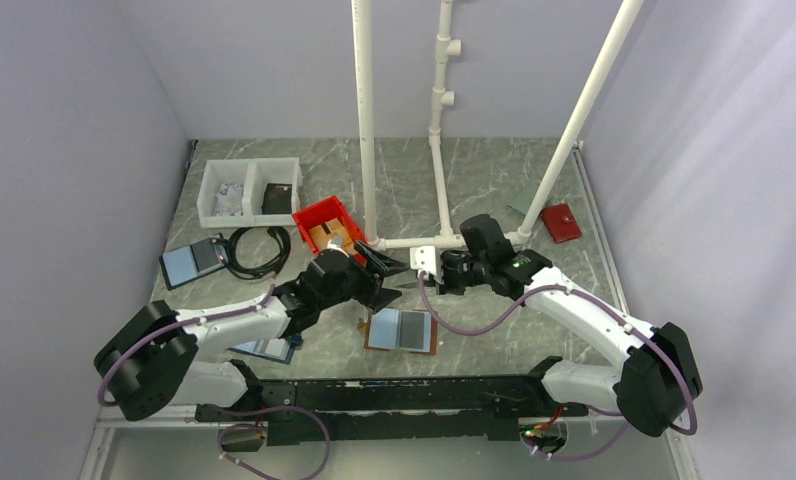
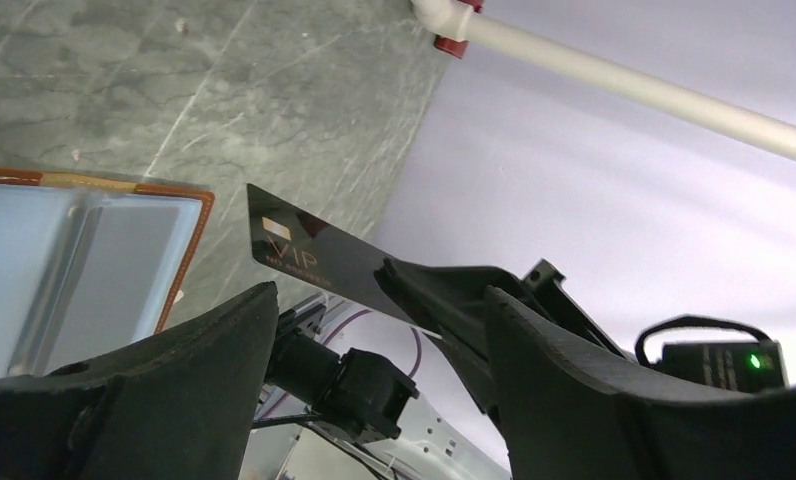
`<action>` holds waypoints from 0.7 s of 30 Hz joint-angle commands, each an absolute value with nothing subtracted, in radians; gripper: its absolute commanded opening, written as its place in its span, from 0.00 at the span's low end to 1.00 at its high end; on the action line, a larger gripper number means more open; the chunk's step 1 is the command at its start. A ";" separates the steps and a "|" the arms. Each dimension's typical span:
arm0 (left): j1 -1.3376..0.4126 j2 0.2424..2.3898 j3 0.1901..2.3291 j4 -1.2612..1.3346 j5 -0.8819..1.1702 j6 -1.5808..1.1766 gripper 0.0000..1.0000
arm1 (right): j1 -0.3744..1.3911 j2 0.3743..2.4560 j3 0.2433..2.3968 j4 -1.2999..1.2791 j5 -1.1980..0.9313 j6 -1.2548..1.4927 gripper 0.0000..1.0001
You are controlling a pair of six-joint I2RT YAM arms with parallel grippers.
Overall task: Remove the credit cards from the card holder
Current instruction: Place the credit card in the storage box.
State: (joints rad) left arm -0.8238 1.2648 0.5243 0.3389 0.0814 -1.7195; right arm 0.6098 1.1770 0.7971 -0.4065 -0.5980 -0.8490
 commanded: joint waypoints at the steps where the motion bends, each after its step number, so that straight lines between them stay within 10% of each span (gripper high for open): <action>1: -0.840 1.308 0.579 0.416 0.074 -1.775 0.78 | 0.632 1.148 0.790 -0.353 -0.571 -0.875 0.00; 9: -0.852 1.400 0.605 0.475 0.088 -1.797 0.58 | 0.665 1.138 0.779 -0.358 -0.578 -0.905 0.00; 16: -0.852 1.429 0.563 0.567 0.091 -1.793 0.13 | 0.670 1.133 0.779 -0.399 -0.640 -0.950 0.00; 21: -0.851 1.408 0.531 0.568 0.081 -1.753 0.00 | 0.671 1.136 0.779 -0.456 -0.706 -1.010 0.21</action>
State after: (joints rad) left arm -0.8482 1.4311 0.5522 0.4835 0.0975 -1.7958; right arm 0.6571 1.1564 0.7830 -0.4110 -0.5770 -0.9615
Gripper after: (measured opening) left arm 0.014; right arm 0.139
